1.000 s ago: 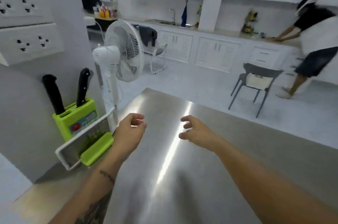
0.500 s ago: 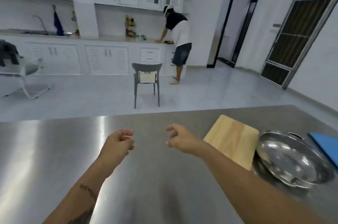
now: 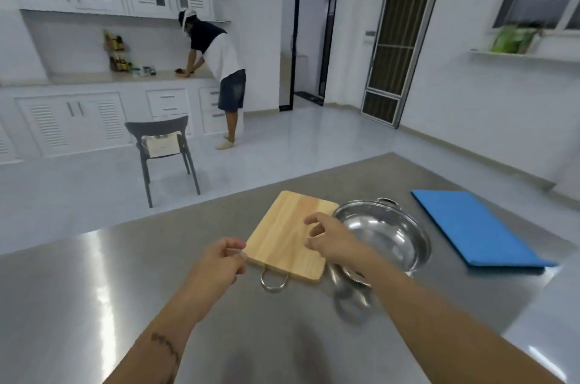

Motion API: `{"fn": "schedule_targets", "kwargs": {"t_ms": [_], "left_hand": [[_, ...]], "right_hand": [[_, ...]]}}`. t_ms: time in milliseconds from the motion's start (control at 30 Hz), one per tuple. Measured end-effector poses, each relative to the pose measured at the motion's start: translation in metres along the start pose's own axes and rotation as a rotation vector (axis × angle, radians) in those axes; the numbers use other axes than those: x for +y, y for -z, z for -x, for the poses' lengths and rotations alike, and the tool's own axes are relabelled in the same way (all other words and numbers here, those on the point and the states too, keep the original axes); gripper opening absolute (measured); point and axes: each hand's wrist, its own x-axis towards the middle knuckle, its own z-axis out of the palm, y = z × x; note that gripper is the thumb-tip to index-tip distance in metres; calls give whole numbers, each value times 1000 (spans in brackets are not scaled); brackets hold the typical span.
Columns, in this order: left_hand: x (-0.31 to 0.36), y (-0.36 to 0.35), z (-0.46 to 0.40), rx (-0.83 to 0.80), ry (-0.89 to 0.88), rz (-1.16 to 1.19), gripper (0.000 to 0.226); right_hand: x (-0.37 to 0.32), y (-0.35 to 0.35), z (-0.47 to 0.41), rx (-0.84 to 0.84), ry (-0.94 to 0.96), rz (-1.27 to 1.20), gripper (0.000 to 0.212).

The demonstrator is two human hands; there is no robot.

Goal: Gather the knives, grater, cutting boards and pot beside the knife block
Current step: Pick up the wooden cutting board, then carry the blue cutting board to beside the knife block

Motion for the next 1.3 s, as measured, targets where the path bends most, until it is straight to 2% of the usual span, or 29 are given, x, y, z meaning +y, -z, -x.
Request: {"fn": "schedule_targets", "kwargs": {"t_ms": [400, 600, 767, 900, 1033, 1300], "left_hand": [[50, -116, 2, -321, -156, -4, 14], [67, -217, 19, -423, -195, 106, 24], [81, -330, 16, -512, -170, 156, 30], [90, -428, -4, -520, -150, 102, 32], [91, -508, -29, -511, -56, 36, 34], [61, -591, -81, -405, 111, -122, 49]], "right_hand": [[74, 115, 46, 359, -151, -91, 32], [133, 197, 58, 467, -264, -84, 37], [198, 272, 31, 465, -311, -4, 40], [258, 331, 3, 432, -334, 27, 40], [314, 383, -21, 417, -352, 85, 44], [402, 447, -62, 307, -463, 144, 58]]}}
